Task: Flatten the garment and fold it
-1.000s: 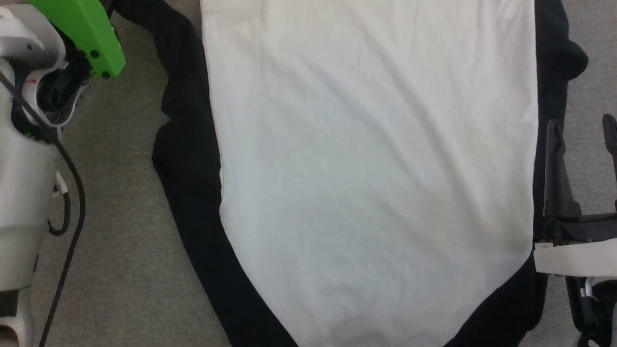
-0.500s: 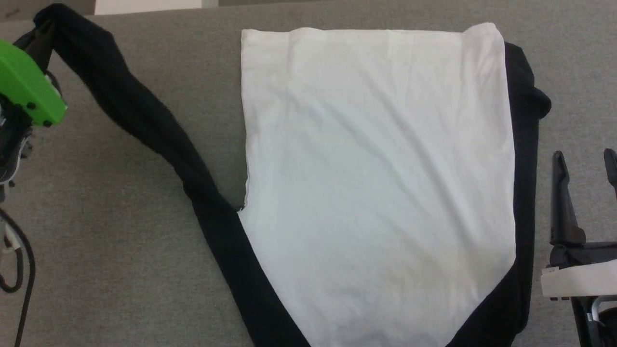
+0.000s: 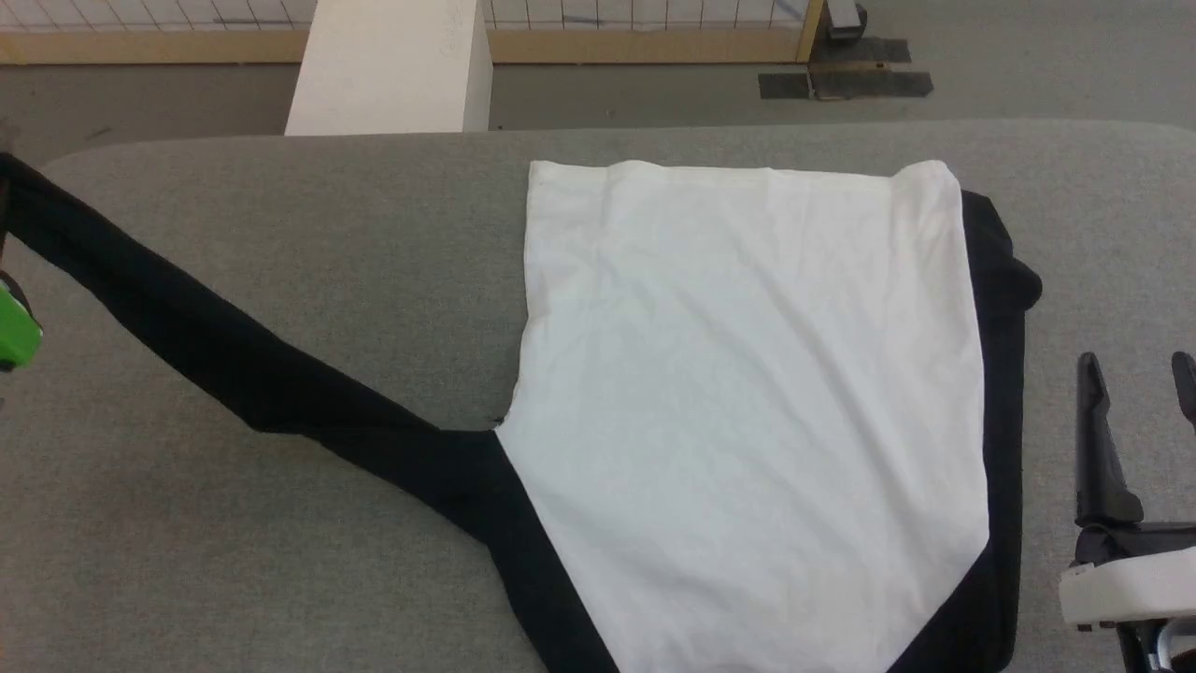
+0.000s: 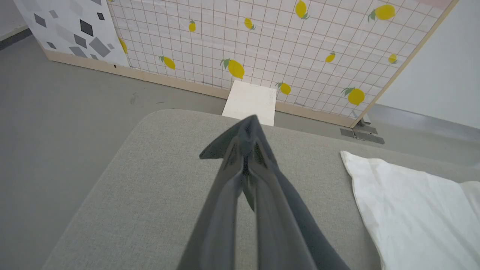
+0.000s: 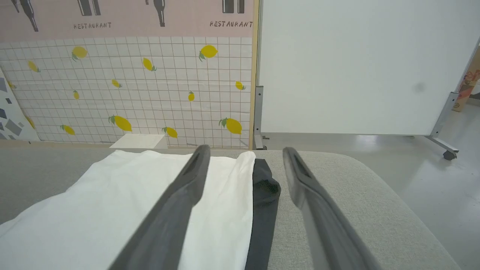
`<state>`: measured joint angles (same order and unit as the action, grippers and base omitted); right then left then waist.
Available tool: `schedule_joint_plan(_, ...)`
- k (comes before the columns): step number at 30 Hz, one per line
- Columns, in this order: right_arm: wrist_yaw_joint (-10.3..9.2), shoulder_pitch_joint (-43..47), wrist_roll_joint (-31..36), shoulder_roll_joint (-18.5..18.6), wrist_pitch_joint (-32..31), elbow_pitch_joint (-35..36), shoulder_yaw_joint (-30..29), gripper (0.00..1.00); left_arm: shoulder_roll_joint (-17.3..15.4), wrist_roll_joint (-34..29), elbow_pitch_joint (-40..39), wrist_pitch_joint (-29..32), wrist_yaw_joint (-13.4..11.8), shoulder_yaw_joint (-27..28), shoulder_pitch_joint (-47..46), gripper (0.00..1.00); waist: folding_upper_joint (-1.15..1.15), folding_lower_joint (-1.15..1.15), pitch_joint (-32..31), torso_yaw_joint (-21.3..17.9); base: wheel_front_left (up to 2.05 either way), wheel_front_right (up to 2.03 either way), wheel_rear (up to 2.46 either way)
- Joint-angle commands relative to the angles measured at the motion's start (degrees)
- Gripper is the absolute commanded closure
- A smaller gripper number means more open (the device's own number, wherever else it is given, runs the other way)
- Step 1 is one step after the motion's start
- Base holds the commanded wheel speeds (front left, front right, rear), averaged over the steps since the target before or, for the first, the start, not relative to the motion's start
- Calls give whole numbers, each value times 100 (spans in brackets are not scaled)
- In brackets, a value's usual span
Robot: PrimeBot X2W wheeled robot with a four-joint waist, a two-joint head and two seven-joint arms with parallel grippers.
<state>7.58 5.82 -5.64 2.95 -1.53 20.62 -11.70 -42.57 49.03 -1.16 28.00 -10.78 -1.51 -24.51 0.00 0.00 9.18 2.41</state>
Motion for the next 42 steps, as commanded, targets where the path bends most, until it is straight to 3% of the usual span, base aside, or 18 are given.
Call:
schedule_joint_plan(1,-9,83,-49,-7,-10,8,-16,0,-18,48,-100,8,-73,3,155,100,0,0,-256,162,0,0,0)
schedule_joint_plan(9,-9,221,-88,-7,-72,98,-48,0,129,-128,-824,119,-431,-219,382,100,0,0,-496,240,0,0,0)
schedule_joint_plan(16,-9,250,-31,-7,-145,250,-273,0,429,-278,-1653,266,-312,-895,106,100,0,0,-523,189,0,0,0)
schedule_joint_plan(26,-9,28,-35,-7,-193,431,-661,0,1724,-822,-2424,506,-4,-2891,-682,100,0,0,-267,-68,0,0,0)
schedule_joint_plan(31,-9,-73,-67,-7,-175,458,-843,0,2597,-945,-2074,474,201,-3939,-764,100,0,0,-127,-253,0,0,0)
schedule_joint_plan(36,-9,-105,-131,-7,-140,418,-944,0,3394,-1068,-1255,76,304,-4720,-508,100,0,0,69,-468,0,0,0)
schedule_joint_plan(42,-9,-156,-221,-7,-53,327,-856,0,3826,-1230,248,-549,605,-5394,-350,100,0,0,342,-709,0,0,0)
